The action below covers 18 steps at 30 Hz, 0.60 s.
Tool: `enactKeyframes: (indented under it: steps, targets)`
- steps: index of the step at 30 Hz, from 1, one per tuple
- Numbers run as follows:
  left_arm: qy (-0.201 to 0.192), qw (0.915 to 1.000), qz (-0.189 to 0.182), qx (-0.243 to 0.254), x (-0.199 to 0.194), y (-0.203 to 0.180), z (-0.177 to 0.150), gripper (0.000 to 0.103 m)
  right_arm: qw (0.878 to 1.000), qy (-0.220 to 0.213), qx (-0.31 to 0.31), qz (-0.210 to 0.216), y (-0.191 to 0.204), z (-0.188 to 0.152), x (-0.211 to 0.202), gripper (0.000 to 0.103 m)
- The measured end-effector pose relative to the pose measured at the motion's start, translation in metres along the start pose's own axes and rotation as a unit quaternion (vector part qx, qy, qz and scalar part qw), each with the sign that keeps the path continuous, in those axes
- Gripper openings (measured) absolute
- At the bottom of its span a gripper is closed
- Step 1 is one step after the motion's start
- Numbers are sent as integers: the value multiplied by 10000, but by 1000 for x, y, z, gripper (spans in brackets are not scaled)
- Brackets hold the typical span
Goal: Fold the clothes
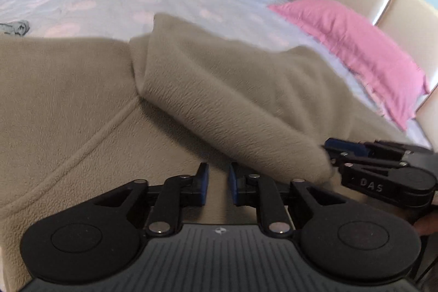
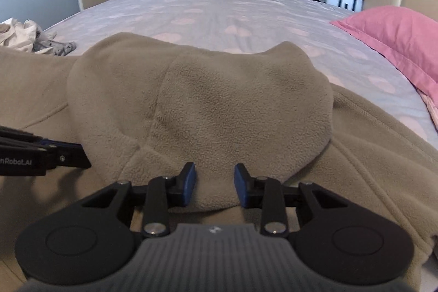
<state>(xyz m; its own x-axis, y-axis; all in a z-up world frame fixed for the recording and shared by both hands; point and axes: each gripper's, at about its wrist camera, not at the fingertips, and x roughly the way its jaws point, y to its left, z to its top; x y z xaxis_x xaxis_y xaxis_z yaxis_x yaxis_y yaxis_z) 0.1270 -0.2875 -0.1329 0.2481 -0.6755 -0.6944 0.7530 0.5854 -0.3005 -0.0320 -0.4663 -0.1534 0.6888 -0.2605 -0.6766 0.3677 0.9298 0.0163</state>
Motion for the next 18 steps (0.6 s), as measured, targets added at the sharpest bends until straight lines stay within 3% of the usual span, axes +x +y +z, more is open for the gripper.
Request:
enactKeyframes:
  steps: [5,8,12,18]
  targets:
    - [-537,9985,37,-9,-32,-11,12,15,9985,-496,246,29,7,2,-28,35]
    - [-578,9981,104,164,-31,-25,25,15,9978,-600,264,120,13,3,-35,35]
    - [-245,9993,104,256,-6,-38,38,15,9982,-514,232,213,23,4,-35,34]
    - [503,9964,515,442,28,-35,21,15,9994,-57,-20,333,34,-9,-24,34]
